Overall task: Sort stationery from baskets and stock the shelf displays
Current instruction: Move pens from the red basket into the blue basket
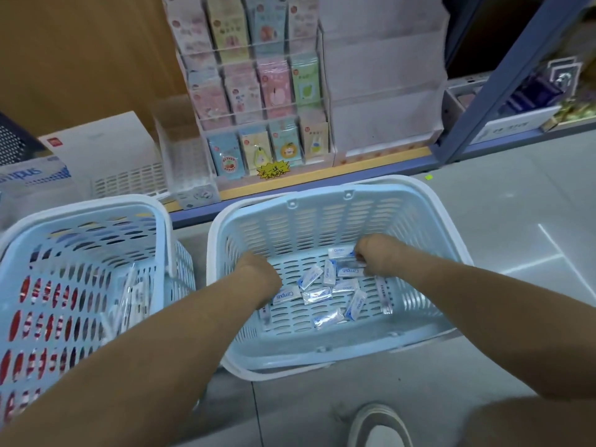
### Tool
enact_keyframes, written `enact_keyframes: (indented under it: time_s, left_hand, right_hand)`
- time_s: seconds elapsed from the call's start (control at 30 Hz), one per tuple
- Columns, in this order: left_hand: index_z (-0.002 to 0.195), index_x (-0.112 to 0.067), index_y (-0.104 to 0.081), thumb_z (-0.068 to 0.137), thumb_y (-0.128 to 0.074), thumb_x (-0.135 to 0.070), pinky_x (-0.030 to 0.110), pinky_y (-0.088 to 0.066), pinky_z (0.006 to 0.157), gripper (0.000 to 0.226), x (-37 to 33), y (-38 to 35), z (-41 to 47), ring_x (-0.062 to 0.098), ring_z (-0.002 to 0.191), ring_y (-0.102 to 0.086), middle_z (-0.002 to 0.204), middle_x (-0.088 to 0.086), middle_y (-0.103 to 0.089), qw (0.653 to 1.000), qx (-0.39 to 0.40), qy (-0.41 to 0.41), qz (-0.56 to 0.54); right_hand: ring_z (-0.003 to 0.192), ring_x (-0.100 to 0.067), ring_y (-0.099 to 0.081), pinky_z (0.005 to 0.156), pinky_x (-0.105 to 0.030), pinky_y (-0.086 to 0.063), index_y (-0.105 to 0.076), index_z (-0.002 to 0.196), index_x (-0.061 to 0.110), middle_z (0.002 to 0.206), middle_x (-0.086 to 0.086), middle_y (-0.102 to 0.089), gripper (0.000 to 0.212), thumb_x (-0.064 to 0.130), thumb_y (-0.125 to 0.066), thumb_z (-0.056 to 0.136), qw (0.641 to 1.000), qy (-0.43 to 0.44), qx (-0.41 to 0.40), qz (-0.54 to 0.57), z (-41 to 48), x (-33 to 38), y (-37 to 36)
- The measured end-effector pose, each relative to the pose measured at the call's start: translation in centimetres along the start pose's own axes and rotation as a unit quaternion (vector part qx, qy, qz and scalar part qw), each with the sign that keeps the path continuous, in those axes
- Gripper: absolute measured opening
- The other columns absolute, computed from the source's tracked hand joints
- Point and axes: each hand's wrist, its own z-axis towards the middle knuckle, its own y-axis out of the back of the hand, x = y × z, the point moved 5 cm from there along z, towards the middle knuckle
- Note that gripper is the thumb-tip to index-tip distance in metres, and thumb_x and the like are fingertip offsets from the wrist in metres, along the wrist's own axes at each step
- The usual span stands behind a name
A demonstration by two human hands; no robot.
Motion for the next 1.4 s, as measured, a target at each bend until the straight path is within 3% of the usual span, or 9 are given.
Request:
enact_keyframes:
  time_s: [0.2, 0.37, 0.53, 0.7, 0.87, 1.07, 1.13, 1.27, 1.4]
  left_hand:
    - [0.124, -0.019, -0.059, 0.091, -0.064, -0.024, 0.037, -0.038, 0.088, 0.033, -0.3, -0.5, 0.9, 0.026, 0.120, -0.050, 0.125, 0.003, -0.058, 1.000, 0.005, -0.017, -0.007]
    - [0.112, -0.018, -0.063, 0.088, -0.067, -0.017, 0.033, -0.046, 0.079, 0.025, -0.5, -0.5, 0.9, 0.022, 0.094, -0.056, 0.100, -0.001, -0.059, 0.998, 0.009, -0.040, -0.037]
    - [0.113, -0.024, -0.065, 0.083, -0.075, -0.032, 0.037, -0.043, 0.092, 0.032, -0.3, -1.0, 1.4, 0.021, 0.105, -0.059, 0.110, -0.005, -0.065, 0.994, 0.031, -0.039, -0.102]
    - [0.118, -0.020, -0.063, 0.081, -0.078, -0.031, 0.044, -0.038, 0.102, 0.041, -0.7, -0.7, 1.1, 0.026, 0.115, -0.057, 0.115, -0.002, -0.062, 0.986, 0.036, -0.039, -0.158]
    - [0.114, -0.014, -0.063, 0.080, -0.079, -0.029, 0.037, -0.053, 0.082, 0.041, -2.6, -0.4, 1.1, 0.025, 0.102, -0.061, 0.113, 0.002, -0.064, 0.994, -0.018, -0.081, -0.076]
    - [0.113, -0.011, -0.061, 0.091, -0.062, -0.012, 0.034, -0.050, 0.072, 0.021, -4.7, 0.0, 0.5, 0.025, 0.092, -0.060, 0.094, 0.003, -0.059, 0.990, -0.076, -0.117, 0.030]
    - [0.114, -0.013, -0.060, 0.090, -0.064, -0.012, 0.035, -0.051, 0.076, 0.025, -4.0, -0.3, 0.9, 0.026, 0.100, -0.061, 0.107, 0.004, -0.063, 0.993, -0.074, -0.095, 0.003]
    - [0.115, -0.017, -0.059, 0.085, -0.071, -0.028, 0.038, -0.052, 0.082, 0.034, -2.0, -0.4, 1.6, 0.026, 0.103, -0.060, 0.112, 0.003, -0.061, 0.984, -0.091, -0.022, -0.153]
    - [0.094, -0.019, -0.051, 0.077, -0.077, -0.042, 0.036, -0.051, 0.083, 0.038, -1.4, -1.0, 2.7, 0.025, 0.097, -0.059, 0.105, 0.004, -0.063, 0.923, -0.119, 0.038, -0.363]
  right_hand:
    - [0.092, -0.023, -0.056, 0.077, -0.029, -0.045, -0.061, 0.105, 0.010, 0.110, -0.007, -0.062, 0.020, -0.001, -0.053, 0.090, 0.999, 0.009, 0.042, -0.009, -1.5, -0.1, 1.7]
    - [0.087, -0.024, -0.069, 0.077, -0.034, -0.057, -0.061, 0.102, 0.004, 0.101, -0.012, -0.067, 0.015, 0.007, -0.052, 0.091, 0.994, -0.031, 0.102, 0.034, -2.4, 0.3, -0.6]
    - [0.075, -0.030, -0.074, 0.070, -0.044, -0.061, -0.065, 0.099, 0.002, 0.093, -0.019, -0.069, 0.012, 0.005, -0.066, 0.088, 0.980, -0.085, 0.112, 0.141, -2.4, 0.6, -1.6]
    - [0.078, -0.022, -0.064, 0.076, -0.035, -0.057, -0.071, 0.103, 0.009, 0.101, -0.011, -0.071, 0.025, 0.022, -0.076, 0.082, 0.977, -0.074, 0.069, 0.188, -2.1, 1.3, -1.8]
    - [0.088, -0.023, -0.068, 0.078, -0.031, -0.053, -0.072, 0.094, 0.009, 0.092, -0.008, -0.073, 0.024, 0.025, -0.080, 0.078, 0.967, -0.072, 0.042, 0.241, -1.8, 1.4, -1.1]
    - [0.085, -0.019, -0.065, 0.081, -0.033, -0.054, -0.070, 0.095, 0.015, 0.093, -0.004, -0.070, 0.016, 0.007, -0.074, 0.081, 0.948, -0.055, -0.006, 0.314, -1.1, 1.9, 0.0]
    - [0.084, -0.022, -0.066, 0.077, -0.034, -0.054, -0.068, 0.091, 0.013, 0.088, -0.005, -0.069, 0.012, 0.003, -0.068, 0.084, 0.933, -0.043, -0.010, 0.358, -1.1, 2.3, 0.4]
    - [0.054, -0.014, -0.054, 0.049, -0.024, -0.043, -0.064, 0.082, 0.014, 0.072, -0.005, -0.062, 0.020, 0.003, -0.053, 0.094, 0.883, -0.034, -0.013, 0.469, -1.4, 2.8, 0.7]
    - [0.048, -0.010, -0.049, 0.047, -0.022, -0.038, -0.069, 0.101, 0.014, 0.074, -0.006, -0.059, 0.030, -0.003, -0.046, 0.095, 0.850, -0.038, 0.017, 0.525, -1.1, 2.4, 0.4]
